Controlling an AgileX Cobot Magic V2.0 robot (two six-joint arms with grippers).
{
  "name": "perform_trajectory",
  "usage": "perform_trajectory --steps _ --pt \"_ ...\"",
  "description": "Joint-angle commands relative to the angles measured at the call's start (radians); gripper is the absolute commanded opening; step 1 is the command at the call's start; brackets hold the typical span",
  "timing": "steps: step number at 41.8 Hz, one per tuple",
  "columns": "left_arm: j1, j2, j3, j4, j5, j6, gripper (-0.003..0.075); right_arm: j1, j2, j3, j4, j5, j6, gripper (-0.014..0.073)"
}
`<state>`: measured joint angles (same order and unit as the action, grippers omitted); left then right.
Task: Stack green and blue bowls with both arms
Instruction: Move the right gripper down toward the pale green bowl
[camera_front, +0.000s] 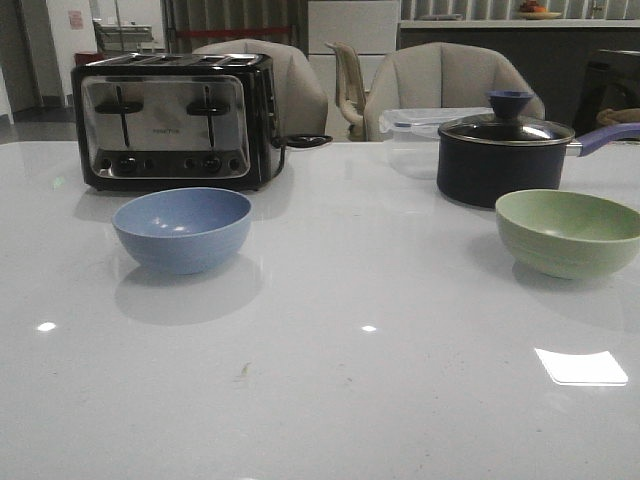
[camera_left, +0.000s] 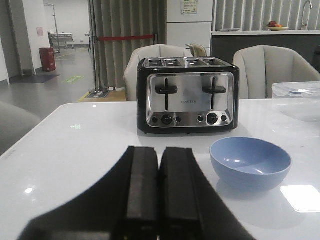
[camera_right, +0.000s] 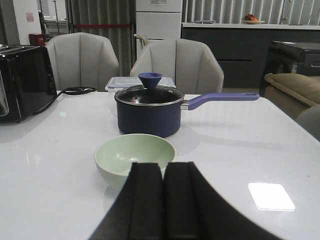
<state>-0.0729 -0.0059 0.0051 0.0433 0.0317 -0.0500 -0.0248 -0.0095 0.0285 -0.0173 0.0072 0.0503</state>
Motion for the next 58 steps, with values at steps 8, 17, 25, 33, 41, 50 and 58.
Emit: perform_trajectory --steps 8,17,25,33,41,50,58 --pt "-0.001 -0.016 0.006 -0.008 -0.094 0.001 0.0098 -0.005 -0.020 -0.005 -0.011 -0.092 0.001 0.0039" --pt "-0.001 -0.016 0.006 -0.008 -0.094 0.001 0.0098 -0.005 -0.020 -0.005 -0.011 -0.092 0.001 0.0039" --pt "-0.001 -0.016 0.006 -0.008 -0.094 0.001 0.0098 -0.005 -0.020 -0.005 -0.011 -0.092 0.001 0.0039" --pt "-0.001 -0.016 0.006 -0.004 -0.113 0.001 0.0098 -0.005 -0.020 -0.006 -0.011 -0.107 0.001 0.0039" --pt "-0.001 -0.016 -0.052 -0.006 -0.199 -0.002 0.0099 -0.005 -0.020 -0.084 -0.011 -0.106 0.001 0.0039" --pt "-0.001 -0.007 -0.247 -0.006 -0.136 -0.002 0.0098 -0.005 0.010 -0.327 -0.011 0.048 0.001 0.0039" --pt "-0.001 0.082 -0.479 -0.006 0.029 -0.002 0.0098 -0.005 0.140 -0.547 -0.011 0.199 0.001 0.0039"
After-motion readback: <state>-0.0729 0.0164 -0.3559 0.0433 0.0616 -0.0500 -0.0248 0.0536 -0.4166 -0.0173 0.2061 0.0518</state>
